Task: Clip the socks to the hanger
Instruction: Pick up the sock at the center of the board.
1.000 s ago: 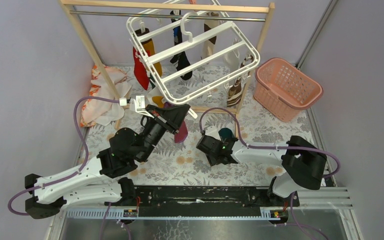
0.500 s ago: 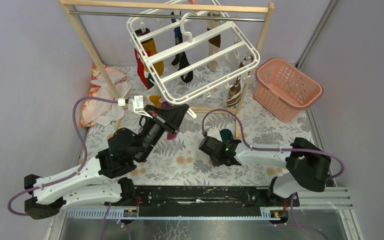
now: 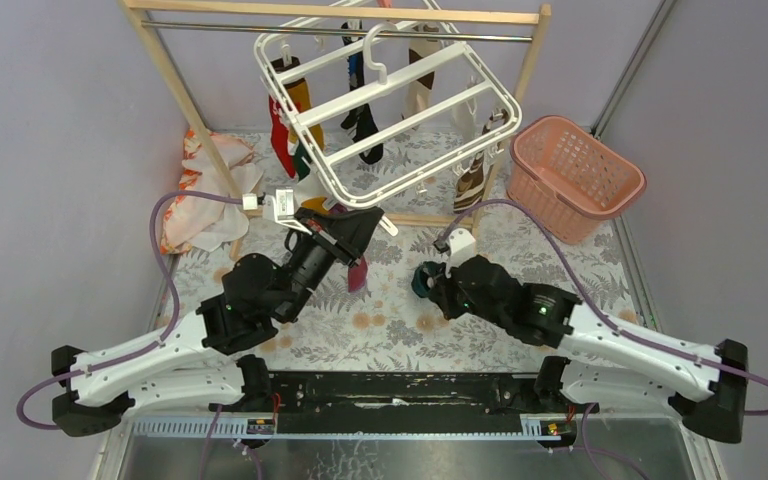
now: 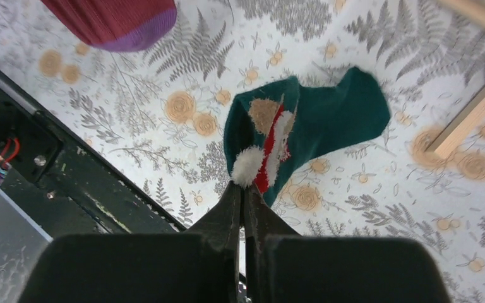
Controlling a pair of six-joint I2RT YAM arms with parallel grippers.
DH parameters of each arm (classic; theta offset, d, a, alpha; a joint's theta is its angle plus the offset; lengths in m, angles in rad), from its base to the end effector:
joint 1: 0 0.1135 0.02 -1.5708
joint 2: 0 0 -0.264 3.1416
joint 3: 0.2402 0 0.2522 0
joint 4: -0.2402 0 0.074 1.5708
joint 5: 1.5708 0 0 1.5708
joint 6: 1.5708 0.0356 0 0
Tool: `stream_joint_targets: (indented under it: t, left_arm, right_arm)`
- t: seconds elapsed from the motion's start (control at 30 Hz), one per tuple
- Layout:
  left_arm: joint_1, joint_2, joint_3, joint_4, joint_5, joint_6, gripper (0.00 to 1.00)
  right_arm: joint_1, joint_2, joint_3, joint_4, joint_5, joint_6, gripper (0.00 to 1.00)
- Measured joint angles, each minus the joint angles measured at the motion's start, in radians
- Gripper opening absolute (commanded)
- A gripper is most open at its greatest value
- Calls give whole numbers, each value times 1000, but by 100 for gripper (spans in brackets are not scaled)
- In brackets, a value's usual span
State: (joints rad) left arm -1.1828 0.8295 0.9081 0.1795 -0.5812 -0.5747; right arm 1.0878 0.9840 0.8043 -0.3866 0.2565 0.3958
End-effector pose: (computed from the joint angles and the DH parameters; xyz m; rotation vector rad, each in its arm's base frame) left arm 0.0868 -0.1607 0.4138 -0.0956 1.4395 -1.0877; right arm 0.1088 0.1880 0.2904 -0.5917 2.0947 0.5992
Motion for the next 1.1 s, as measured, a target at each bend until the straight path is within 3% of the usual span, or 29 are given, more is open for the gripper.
stream_joint_targets:
  t: [0.33,0.77,1.1]
  left_arm:
    - [0,42,44,2,22,1,0]
    - [0,68,53,8,25,1,0]
    - [0,68,53,9,24,2,0]
  right_arm:
    - [1,-180,39,-27,-21,-87,0]
    - [1,-46,369,-49,-93,-134,0]
    - [1,29,421,-75,-79,-145,0]
